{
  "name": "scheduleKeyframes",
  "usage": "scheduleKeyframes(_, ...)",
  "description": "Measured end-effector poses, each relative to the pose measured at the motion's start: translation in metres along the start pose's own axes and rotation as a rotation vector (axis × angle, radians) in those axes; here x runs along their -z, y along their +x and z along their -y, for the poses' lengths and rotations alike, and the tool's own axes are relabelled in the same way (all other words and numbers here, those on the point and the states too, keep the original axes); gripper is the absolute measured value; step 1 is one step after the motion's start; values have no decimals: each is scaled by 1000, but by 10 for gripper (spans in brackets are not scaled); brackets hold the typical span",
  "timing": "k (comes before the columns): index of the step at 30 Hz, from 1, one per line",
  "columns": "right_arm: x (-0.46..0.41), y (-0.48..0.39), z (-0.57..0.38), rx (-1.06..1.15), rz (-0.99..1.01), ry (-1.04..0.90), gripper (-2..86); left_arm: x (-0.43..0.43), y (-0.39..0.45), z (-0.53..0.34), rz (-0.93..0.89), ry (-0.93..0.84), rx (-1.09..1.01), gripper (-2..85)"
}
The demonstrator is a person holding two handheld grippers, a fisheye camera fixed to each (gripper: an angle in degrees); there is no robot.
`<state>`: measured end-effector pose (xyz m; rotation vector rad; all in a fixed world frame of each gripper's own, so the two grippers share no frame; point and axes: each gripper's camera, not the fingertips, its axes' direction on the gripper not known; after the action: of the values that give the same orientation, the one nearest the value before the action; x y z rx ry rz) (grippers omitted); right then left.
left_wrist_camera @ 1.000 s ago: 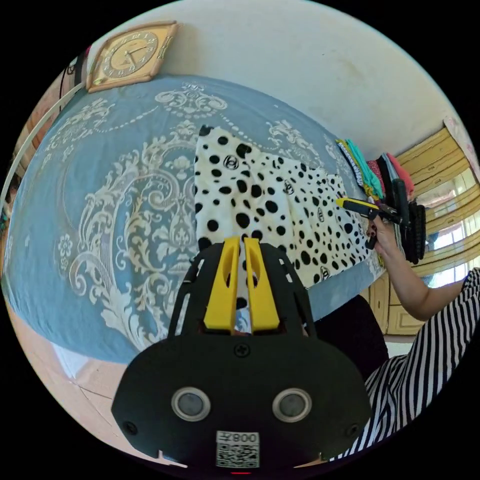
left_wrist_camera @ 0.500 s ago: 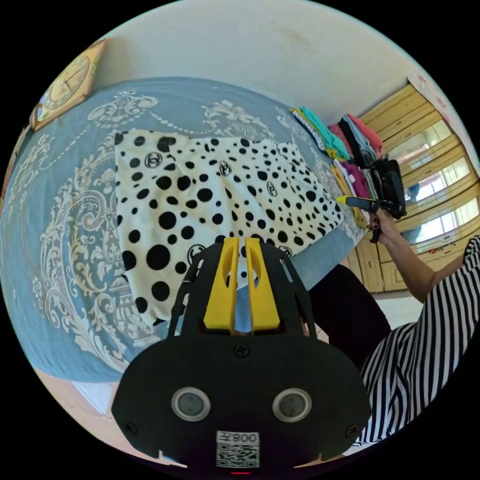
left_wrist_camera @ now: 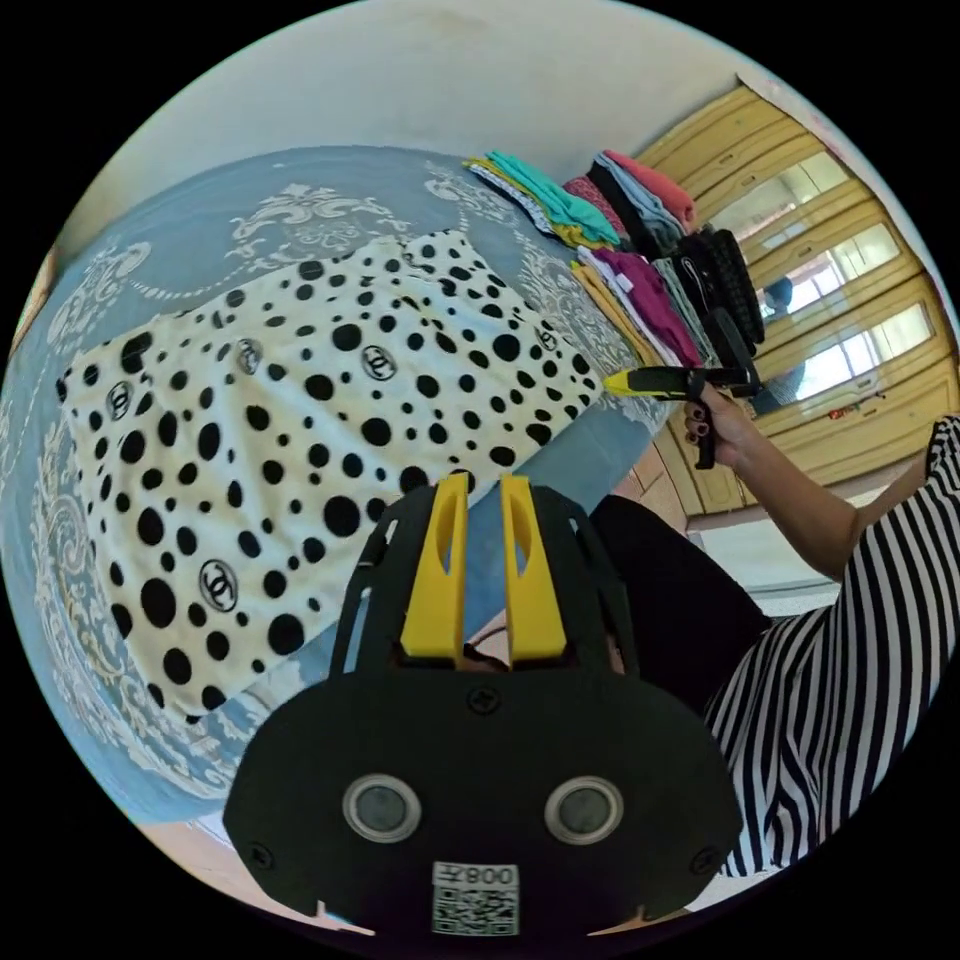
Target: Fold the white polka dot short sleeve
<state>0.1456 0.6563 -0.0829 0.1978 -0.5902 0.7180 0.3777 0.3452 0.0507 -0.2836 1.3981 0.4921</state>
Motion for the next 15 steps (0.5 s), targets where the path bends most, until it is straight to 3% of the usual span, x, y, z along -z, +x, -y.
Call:
scheduleKeyframes(9,26,22,20,-6,144,-26,21,-81,85,28,44,2,-305,84)
scheduleKeyframes(15,50,23,35,26,281,-32,14,-138,137,47,287,-51,-517,74)
